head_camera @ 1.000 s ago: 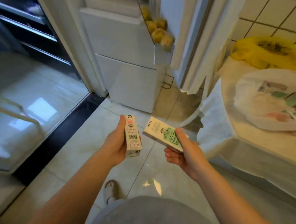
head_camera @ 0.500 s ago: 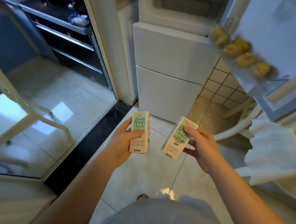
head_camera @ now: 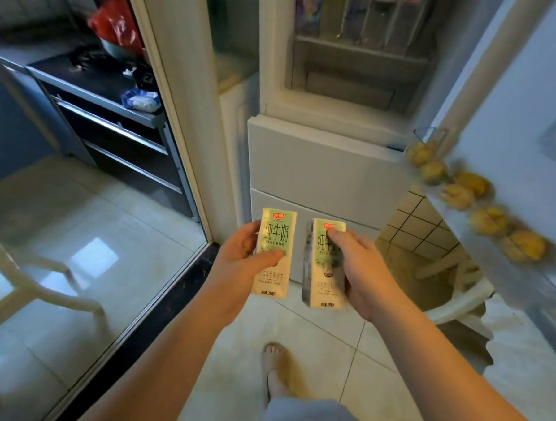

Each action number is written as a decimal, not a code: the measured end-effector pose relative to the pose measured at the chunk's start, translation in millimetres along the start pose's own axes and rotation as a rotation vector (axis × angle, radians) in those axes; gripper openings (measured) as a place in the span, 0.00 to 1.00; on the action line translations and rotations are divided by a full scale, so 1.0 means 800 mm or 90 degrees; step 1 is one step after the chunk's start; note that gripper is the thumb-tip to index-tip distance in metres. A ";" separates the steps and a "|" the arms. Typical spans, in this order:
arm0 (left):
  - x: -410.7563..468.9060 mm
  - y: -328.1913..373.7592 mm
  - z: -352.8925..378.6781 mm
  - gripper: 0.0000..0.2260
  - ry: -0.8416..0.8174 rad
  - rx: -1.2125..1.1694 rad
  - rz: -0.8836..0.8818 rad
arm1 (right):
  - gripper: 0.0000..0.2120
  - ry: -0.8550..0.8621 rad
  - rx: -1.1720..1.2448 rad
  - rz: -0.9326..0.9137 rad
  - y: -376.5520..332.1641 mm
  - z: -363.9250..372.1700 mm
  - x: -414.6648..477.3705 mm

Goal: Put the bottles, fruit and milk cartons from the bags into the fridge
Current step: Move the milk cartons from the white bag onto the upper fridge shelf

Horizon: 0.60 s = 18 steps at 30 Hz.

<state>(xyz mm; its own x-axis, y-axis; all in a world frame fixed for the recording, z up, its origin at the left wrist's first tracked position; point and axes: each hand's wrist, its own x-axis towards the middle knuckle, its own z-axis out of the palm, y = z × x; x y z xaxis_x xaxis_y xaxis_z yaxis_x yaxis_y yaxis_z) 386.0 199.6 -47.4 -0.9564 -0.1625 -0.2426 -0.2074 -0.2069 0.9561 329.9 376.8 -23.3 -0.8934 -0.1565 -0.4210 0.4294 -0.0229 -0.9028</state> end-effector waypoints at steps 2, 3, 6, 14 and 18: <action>0.039 0.028 0.010 0.19 0.000 -0.005 0.024 | 0.09 0.008 -0.008 -0.044 -0.034 0.009 0.034; 0.059 0.044 0.017 0.19 0.000 -0.007 0.036 | 0.09 0.006 -0.021 -0.073 -0.052 0.012 0.051; 0.123 0.095 0.038 0.17 0.004 -0.002 0.094 | 0.09 0.005 -0.036 -0.167 -0.108 0.019 0.099; 0.282 0.225 0.106 0.17 0.015 0.024 0.269 | 0.09 0.056 -0.042 -0.394 -0.267 0.014 0.210; 0.340 0.289 0.139 0.16 0.015 0.041 0.364 | 0.09 0.074 -0.018 -0.483 -0.342 0.009 0.247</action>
<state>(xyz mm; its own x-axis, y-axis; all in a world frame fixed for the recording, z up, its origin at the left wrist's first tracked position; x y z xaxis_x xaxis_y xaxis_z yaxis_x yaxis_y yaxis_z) 55.2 214.7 125.7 -0.9156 -0.2523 0.3131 0.3286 -0.0209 0.9442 36.7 344.8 141.3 -0.9507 -0.0026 0.3102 -0.3096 -0.0574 -0.9491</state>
